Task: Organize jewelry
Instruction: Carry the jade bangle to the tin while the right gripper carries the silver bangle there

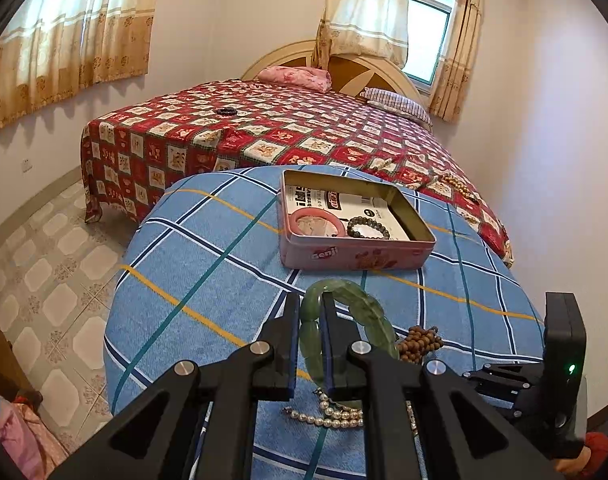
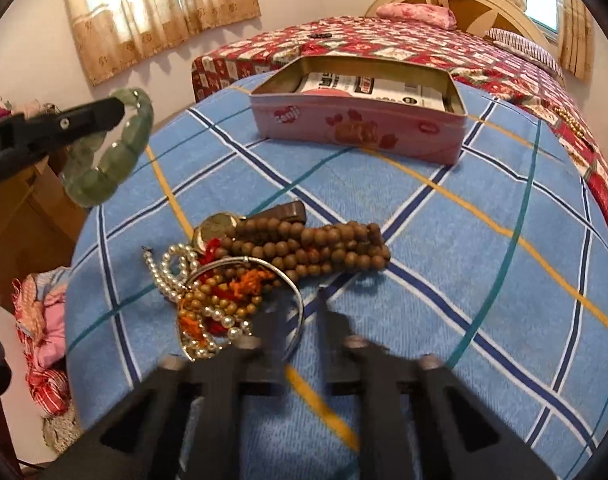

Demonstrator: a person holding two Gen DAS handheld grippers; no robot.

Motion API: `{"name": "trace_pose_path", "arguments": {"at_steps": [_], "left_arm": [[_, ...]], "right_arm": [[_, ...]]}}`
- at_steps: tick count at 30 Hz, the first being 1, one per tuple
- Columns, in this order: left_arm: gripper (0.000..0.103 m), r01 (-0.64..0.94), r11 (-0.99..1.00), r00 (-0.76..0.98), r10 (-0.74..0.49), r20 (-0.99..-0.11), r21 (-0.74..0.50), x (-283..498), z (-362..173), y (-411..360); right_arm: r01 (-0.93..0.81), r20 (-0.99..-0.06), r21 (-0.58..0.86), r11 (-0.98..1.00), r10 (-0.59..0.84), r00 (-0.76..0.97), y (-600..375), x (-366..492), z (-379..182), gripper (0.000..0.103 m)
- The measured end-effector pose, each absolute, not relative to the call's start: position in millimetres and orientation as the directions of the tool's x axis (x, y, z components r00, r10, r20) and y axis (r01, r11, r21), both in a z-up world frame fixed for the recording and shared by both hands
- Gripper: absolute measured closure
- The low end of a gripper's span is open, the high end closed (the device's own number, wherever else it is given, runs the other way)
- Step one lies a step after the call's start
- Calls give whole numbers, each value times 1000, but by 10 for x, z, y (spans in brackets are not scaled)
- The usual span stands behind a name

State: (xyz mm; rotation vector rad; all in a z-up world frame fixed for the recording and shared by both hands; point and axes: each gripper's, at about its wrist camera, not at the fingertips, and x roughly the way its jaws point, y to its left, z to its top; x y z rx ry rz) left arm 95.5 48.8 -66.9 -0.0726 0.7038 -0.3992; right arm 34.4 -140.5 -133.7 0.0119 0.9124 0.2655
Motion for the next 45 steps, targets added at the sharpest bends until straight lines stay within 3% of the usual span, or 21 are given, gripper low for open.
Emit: {"name": "trace_pose_path", "arguments": {"at_steps": [5, 23, 37, 45], "left_arm": [[94, 327, 922, 690, -383, -615, -207, 948, -685, 507], [94, 353, 908, 667, -413, -620, -225, 995, -698, 391], [94, 417, 871, 673, -488, -556, -260, 1594, -486, 26], [94, 419, 866, 661, -496, -562, -272, 2238, -642, -275]], "right_arm": [[-200, -761, 222, 954, 298, 576, -1596, 281, -1245, 95], [-87, -670, 279, 956, 259, 695, -2025, 319, -789, 95], [-12, -601, 309, 951, 204, 773, -2262, 1107, -469, 94], [66, -628, 290, 955, 137, 766, -2325, 1773, -644, 94]]}}
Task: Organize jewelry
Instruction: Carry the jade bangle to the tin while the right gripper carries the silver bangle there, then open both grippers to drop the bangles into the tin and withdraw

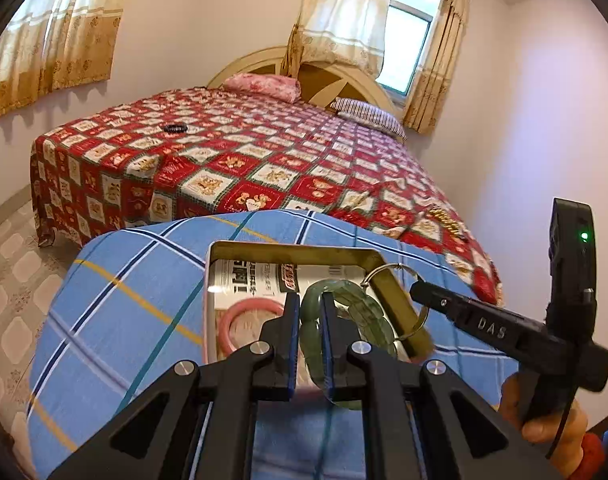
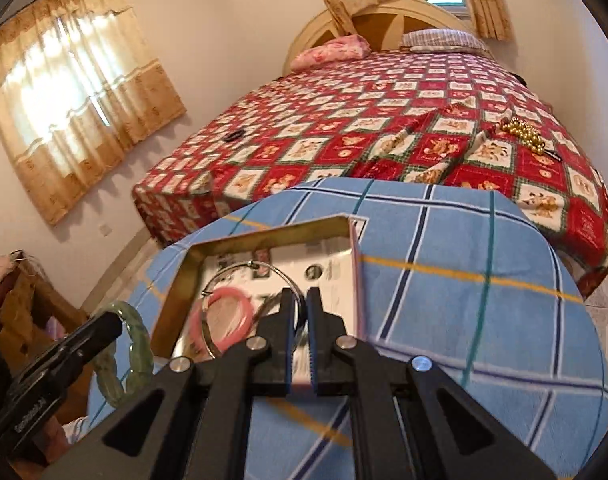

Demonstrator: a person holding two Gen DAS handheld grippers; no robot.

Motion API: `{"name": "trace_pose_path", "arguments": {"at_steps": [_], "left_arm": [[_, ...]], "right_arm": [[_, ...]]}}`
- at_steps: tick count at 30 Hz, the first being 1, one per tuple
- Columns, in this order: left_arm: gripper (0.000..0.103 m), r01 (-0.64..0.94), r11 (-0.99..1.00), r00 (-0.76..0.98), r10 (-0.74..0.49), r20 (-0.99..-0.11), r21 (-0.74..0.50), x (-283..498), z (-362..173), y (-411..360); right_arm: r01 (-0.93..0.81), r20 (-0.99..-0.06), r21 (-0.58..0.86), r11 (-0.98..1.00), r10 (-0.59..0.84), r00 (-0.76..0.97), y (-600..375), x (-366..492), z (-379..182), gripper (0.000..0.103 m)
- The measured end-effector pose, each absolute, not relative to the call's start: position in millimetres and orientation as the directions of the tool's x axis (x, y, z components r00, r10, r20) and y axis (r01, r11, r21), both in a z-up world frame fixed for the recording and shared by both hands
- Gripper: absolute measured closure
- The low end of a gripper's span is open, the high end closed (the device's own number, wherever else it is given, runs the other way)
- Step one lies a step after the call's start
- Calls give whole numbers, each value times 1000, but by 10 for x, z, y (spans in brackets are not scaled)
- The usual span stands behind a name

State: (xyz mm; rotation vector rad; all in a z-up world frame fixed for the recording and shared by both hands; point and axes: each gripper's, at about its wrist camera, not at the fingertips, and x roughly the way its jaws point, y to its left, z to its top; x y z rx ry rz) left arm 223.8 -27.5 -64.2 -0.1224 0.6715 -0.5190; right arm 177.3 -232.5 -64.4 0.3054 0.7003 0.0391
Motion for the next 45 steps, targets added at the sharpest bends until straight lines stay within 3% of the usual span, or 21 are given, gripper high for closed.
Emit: {"name": "trace_pose_path", "arguments": {"at_steps": [10, 20, 22, 24, 26, 31, 43, 45], "left_arm": [[94, 390, 891, 618, -442, -650, -234, 2767, -1066, -472], [92, 363, 916, 637, -379, -671, -173, 3026, -1103, -611], [84, 345, 922, 635, -366, -680, -174, 3044, -1093, -599], [56, 333, 923, 623, -368, -690, -191, 3053, -1088, -583], [51, 331, 922, 628, -374, -683, -201, 3025, -1053, -552], [51, 316, 937, 656, -331, -678, -152, 2881, -952, -436], [51, 319, 936, 663, -334, -670, -152, 2141, -800, -54], [51, 316, 937, 664, -331, -670, -150, 2005, -794, 1]], "right_arm": [[86, -677, 183, 979, 61, 734, -2244, 2138, -952, 94], [90, -646, 138, 986, 21, 763, -2196, 2225, -951, 91], [90, -633, 128, 988, 12, 774, -2200, 2200, -949, 88], [89, -630, 142, 986, 21, 776, -2214, 2201, -948, 88], [87, -624, 150, 985, 26, 781, -2225, 2188, -938, 87], [101, -579, 153, 983, 6, 815, -2262, 2053, -786, 87], [108, -629, 134, 985, 0, 777, -2331, 1477, -774, 86], [107, -635, 141, 984, 7, 773, -2331, 1349, -772, 70]]}}
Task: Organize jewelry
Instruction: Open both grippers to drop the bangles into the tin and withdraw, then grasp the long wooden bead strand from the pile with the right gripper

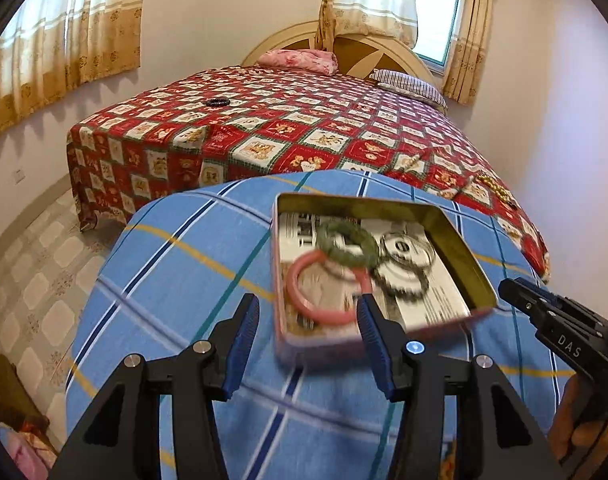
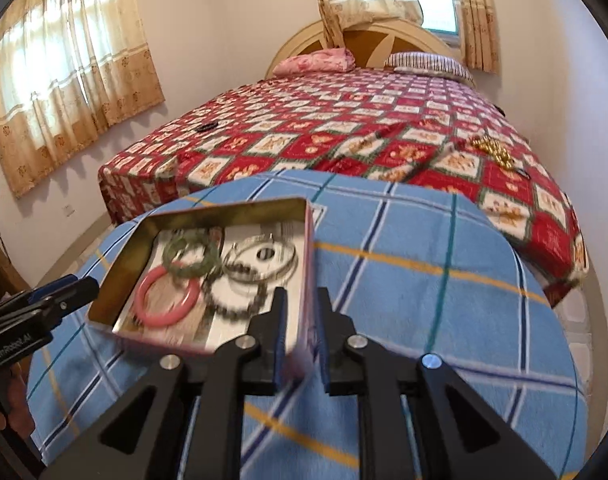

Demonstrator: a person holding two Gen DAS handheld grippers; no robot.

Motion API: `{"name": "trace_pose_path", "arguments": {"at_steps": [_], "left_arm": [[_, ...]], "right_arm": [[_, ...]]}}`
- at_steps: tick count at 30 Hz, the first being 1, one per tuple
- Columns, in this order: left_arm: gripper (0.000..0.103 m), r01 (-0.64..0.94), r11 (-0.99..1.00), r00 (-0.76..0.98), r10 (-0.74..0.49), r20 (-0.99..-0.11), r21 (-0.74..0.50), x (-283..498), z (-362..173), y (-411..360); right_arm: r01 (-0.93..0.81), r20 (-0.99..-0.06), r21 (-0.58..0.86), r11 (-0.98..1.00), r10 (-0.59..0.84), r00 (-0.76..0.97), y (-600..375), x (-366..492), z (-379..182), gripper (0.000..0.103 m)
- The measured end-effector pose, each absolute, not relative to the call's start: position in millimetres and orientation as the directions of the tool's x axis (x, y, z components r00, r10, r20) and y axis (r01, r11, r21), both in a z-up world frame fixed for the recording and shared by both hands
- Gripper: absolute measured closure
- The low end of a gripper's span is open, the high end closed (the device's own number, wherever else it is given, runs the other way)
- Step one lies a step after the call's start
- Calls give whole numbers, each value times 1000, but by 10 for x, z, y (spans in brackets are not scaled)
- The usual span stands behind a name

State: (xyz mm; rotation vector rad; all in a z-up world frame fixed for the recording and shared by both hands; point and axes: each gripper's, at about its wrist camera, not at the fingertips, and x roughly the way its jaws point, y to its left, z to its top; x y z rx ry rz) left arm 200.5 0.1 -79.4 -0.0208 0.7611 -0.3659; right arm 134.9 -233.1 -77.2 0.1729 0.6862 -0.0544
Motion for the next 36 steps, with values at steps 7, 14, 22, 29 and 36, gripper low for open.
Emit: {"name": "trace_pose_path", "arguments": {"at_steps": [7, 14, 22, 29, 36], "left_arm": [[51, 299, 941, 669, -326, -667, -160, 1642, -803, 174], [51, 288, 944, 666, -317, -675, -159, 1382, -858, 293], [51, 285, 941, 644, -329, -690, -182, 1132, -969, 402], [51, 264, 946, 653, -317, -688, -186, 1042, -973, 501], [51, 260, 947, 660, -316, -681, -187, 1014, -947, 520]], "right_arm": [[87, -626, 120, 989, 7, 780, -2240, 982, -725, 44], [53, -652, 126, 991, 42, 757, -2141, 701, -783, 44], [1, -696, 133, 991, 93, 712, -2018, 451, -947, 44], [-60, -723, 216, 975, 201, 661, -1902, 390, -1054, 44], [-96, -747, 267, 959, 269, 608, -1701, 561, -1169, 44]]}}
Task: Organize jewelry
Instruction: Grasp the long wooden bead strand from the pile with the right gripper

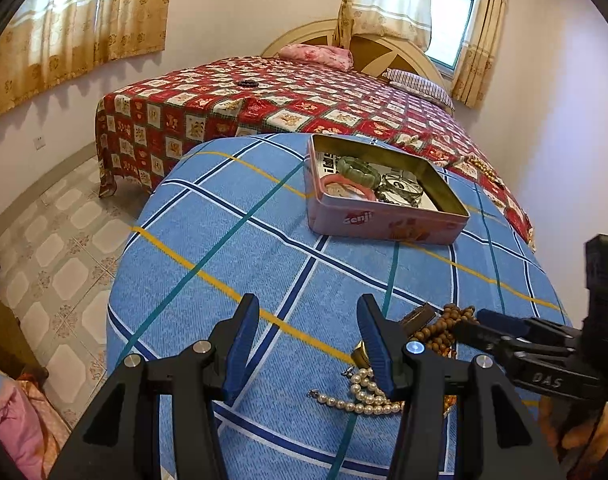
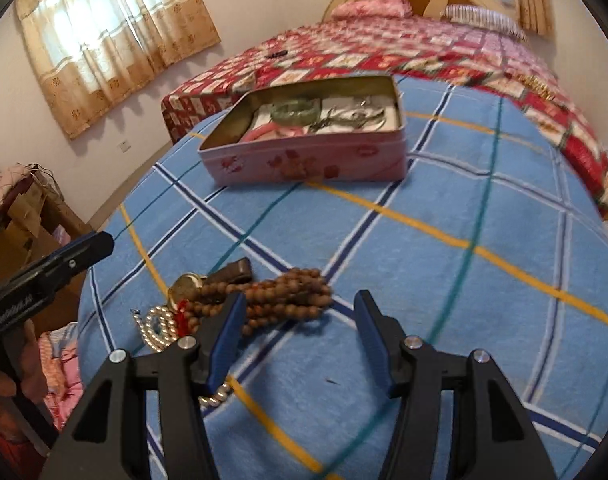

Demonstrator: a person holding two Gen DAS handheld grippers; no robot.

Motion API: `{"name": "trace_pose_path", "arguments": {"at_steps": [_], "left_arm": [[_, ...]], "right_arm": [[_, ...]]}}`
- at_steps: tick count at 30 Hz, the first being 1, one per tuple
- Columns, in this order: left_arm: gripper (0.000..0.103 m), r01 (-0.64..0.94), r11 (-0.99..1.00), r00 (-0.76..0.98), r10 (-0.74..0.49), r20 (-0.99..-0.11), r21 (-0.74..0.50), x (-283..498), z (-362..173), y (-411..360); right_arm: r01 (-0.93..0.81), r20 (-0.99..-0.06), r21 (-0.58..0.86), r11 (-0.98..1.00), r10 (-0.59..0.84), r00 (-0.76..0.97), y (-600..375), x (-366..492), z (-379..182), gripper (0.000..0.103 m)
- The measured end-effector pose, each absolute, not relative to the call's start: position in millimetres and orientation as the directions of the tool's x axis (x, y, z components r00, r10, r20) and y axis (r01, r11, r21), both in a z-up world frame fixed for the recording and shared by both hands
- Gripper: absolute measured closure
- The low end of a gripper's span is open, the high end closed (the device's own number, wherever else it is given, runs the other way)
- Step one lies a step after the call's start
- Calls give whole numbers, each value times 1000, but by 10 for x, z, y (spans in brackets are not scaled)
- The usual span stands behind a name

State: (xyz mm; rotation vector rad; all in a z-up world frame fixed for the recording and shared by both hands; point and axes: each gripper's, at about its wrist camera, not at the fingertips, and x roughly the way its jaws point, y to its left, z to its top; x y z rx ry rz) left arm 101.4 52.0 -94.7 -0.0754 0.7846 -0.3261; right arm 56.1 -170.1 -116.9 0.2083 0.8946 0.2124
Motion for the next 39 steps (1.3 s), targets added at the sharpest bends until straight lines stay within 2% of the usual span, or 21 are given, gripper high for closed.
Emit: {"name": "trace_pose_path", "arguments": {"at_steps": [2, 3, 4, 8, 13, 14, 16, 18, 22, 23, 24, 26, 32, 34, 37, 39], "left_arm": [[51, 258, 947, 660, -316, -682, -190, 1013, -950, 523], [51, 257, 947, 660, -316, -682, -191, 1008, -950, 523], [51, 258, 947, 659, -317, -682, -190, 1006, -950, 525], [51, 261, 946, 654, -320, -685, -193, 1010, -969, 517], [51, 267, 945, 650, -320, -689, -187, 1006, -985, 472], [51, 268, 945, 650, -322, -688, -189, 1007, -983, 473], [51, 266, 945, 653, -321, -686, -189, 1005, -980, 468], [51, 263, 946, 655, -320, -685, -190, 1000, -976, 469], [51, 263, 947, 656, -317, -685, -187, 1001, -970, 482], [51, 260, 947, 657, -317, -684, -188, 1001, -966, 488], [51, 258, 947, 658, -317, -682, -192, 1002, -960, 503], [51, 254, 947, 660, -319, -680, -197, 1008, -951, 533], [51, 253, 947, 662, -320, -678, -200, 1020, -951, 559], [51, 256, 946, 660, -320, -679, -198, 1021, -952, 570], [51, 251, 948, 660, -317, -681, -197, 1026, -969, 603], [51, 250, 948, 658, -316, -684, -198, 1041, -991, 610]], "right_arm": [[-118, -758, 263, 958, 281, 589, -1616, 623, -1220, 44], [-126, -773, 251, 960, 277, 571, -1567, 665, -1268, 53], [-127, -770, 255, 959, 280, 574, -1557, 672, -1278, 53], [-123, -755, 264, 957, 284, 591, -1643, 645, -1190, 95], [-75, -723, 252, 965, 239, 649, -1864, 593, -1051, 95], [-75, -718, 275, 959, 256, 648, -1898, 592, -1043, 91], [-71, -714, 347, 935, 312, 627, -1941, 590, -1081, 90], [-79, -725, 366, 927, 338, 600, -1880, 625, -1131, 83], [-106, -735, 366, 924, 357, 576, -1726, 667, -1193, 79], [-110, -733, 375, 921, 367, 572, -1708, 678, -1197, 71], [-111, -733, 377, 919, 370, 572, -1693, 689, -1194, 58], [-110, -728, 377, 919, 368, 579, -1670, 707, -1176, 46], [-148, -759, 349, 925, 371, 535, -1437, 860, -1273, 46], [-150, -767, 316, 937, 345, 541, -1381, 894, -1260, 51], [-157, -751, 347, 925, 374, 544, -1436, 901, -1188, 73], [-162, -733, 345, 925, 373, 569, -1503, 880, -1098, 93]]}}
